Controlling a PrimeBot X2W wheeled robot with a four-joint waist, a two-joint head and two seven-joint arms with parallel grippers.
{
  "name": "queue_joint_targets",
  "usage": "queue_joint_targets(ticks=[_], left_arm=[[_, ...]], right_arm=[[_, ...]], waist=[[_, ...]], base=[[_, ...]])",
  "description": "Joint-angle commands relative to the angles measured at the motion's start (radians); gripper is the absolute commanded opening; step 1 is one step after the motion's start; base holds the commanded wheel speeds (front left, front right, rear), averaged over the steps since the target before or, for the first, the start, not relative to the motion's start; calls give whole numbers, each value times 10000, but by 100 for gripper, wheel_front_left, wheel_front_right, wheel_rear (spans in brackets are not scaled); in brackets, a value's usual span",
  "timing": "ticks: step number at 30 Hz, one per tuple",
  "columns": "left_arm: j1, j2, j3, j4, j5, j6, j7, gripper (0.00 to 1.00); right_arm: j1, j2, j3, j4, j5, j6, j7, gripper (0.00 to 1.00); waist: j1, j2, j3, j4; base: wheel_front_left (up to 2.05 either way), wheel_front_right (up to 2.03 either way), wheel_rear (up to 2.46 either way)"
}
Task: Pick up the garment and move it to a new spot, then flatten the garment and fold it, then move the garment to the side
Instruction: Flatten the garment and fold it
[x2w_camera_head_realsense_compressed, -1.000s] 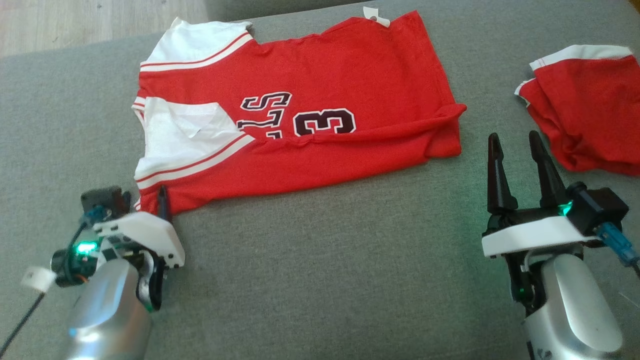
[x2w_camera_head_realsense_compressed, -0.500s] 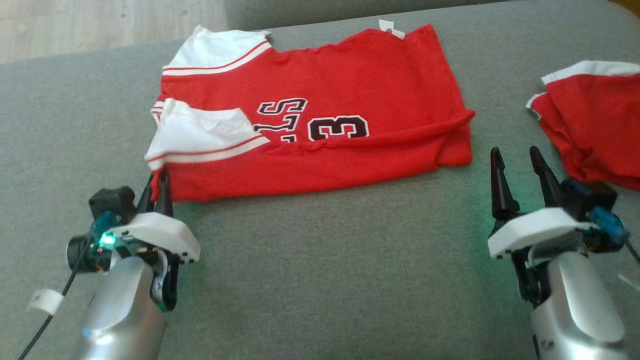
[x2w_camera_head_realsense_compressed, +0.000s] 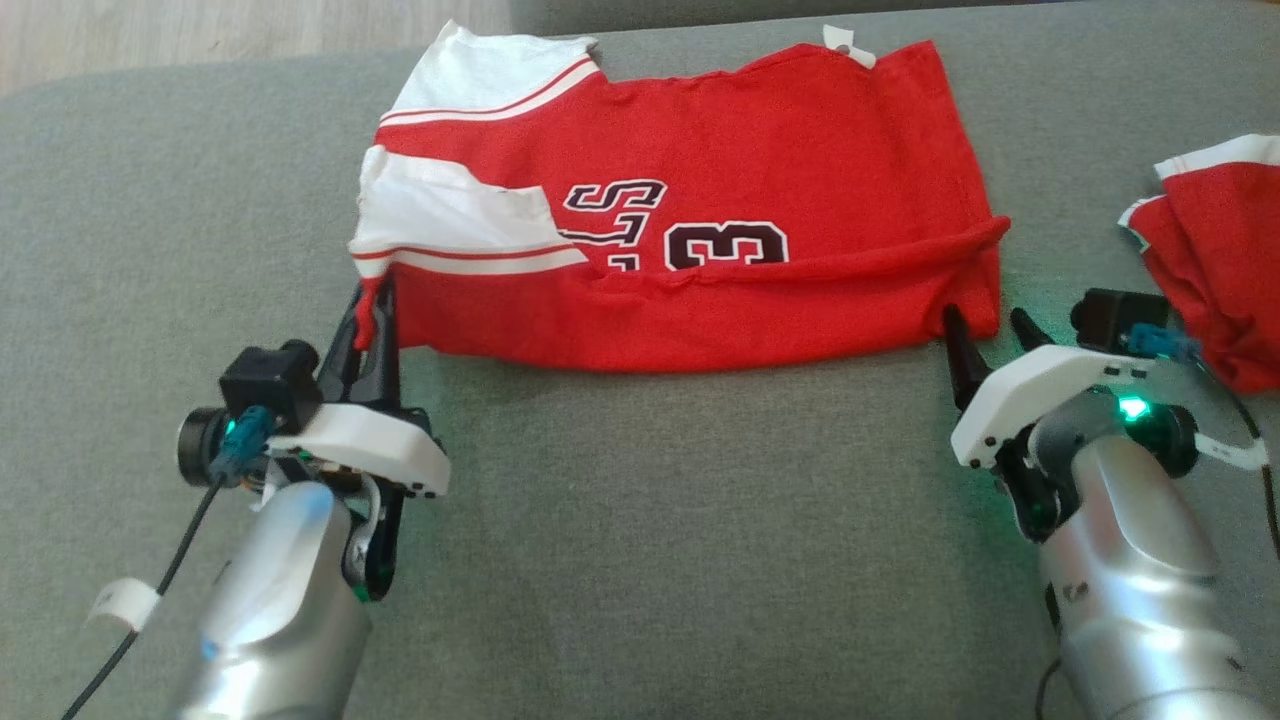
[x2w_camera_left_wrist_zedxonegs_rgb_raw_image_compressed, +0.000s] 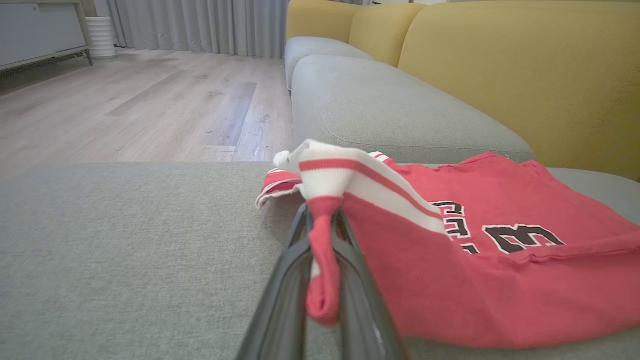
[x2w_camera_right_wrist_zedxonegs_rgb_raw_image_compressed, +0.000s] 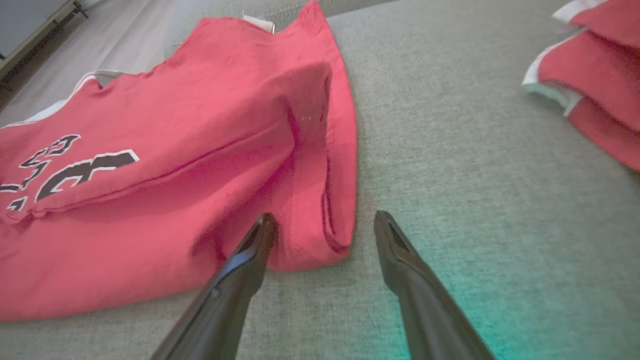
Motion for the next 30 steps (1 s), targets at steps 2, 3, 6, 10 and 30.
queue_joint_targets(ticks=[2, 3, 6, 10, 30], left_arm=[[-467, 135, 190, -376, 120, -38, -79, 0], [-474, 117, 151, -395, 131, -41, -78, 0], [-488, 94, 82, -406, 136, -30, -62, 0], [-463, 195, 98, -273, 87, 7, 22, 0], [1059, 815, 198, 44, -429, 50, 601, 0]], right_arm=[[-587, 3, 186, 219, -163, -9, 69, 100], [-726, 3, 177, 503, -166, -9, 105, 100], [-1092, 3, 391, 1226, -180, -9, 115, 100], [-1428, 3, 631, 1858, -316, -9, -287, 0], [-815, 3, -57, 2171, -1274, -9, -1126, 0]], waist=[[-1, 0, 55, 86], [-1, 0, 71, 115], [-1, 0, 110, 176], [-1, 0, 88, 146], [-1, 0, -1750, -599]], base=[[0, 0, 0], [0, 0, 0], [0, 0, 0], [0, 0, 0], [0, 0, 0]])
